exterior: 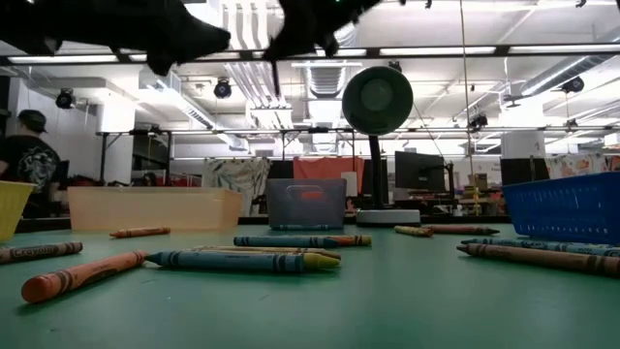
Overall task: Sort crayons
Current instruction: Put the brown crayon into the black bin
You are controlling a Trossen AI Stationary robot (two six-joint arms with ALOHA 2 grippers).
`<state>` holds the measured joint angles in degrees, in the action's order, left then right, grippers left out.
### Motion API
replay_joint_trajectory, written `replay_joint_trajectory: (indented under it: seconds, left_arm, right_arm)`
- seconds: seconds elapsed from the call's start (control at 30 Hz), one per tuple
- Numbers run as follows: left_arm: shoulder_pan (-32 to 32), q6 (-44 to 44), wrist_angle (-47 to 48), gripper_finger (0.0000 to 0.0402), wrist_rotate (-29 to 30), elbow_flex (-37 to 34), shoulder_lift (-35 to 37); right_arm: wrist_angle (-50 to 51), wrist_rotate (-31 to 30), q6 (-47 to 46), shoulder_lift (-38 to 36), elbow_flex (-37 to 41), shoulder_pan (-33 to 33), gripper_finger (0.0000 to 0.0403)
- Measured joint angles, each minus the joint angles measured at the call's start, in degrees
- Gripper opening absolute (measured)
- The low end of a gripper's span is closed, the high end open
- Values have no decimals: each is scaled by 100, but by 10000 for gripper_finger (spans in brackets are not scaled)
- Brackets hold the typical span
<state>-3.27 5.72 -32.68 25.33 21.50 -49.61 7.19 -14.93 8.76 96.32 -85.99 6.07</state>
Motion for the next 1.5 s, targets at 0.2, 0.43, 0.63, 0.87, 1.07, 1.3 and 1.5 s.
replay_joint_trajectory:
  seconds: [0.2,0.43,0.63,0.87,1.07,1.3,1.5]
  left_arm:
    - [1801,-58,162,108,-1807,0,86]
    - [3696,-623,179,90,-3129,0,-78]
    - [4486,-1004,199,78,-3231,0,-194]
    - [4577,-918,161,78,-3229,0,-205]
    - [4577,-832,122,77,-3210,0,-205]
    - [4577,-821,124,77,-3205,2,-205]
    - [4575,-908,195,77,-3397,2,-205]
  right_arm:
    - [-39,37,33,450,22,790,13]
    - [-14,137,24,1007,-9,1402,13]
    - [82,345,-75,1161,-69,1471,13]
    - [86,342,-167,1151,-71,1460,13]
    - [259,339,-425,1149,-71,1389,13]
    - [909,339,-670,1151,-71,1239,13]
    - [1039,224,-671,1151,-64,1094,48]
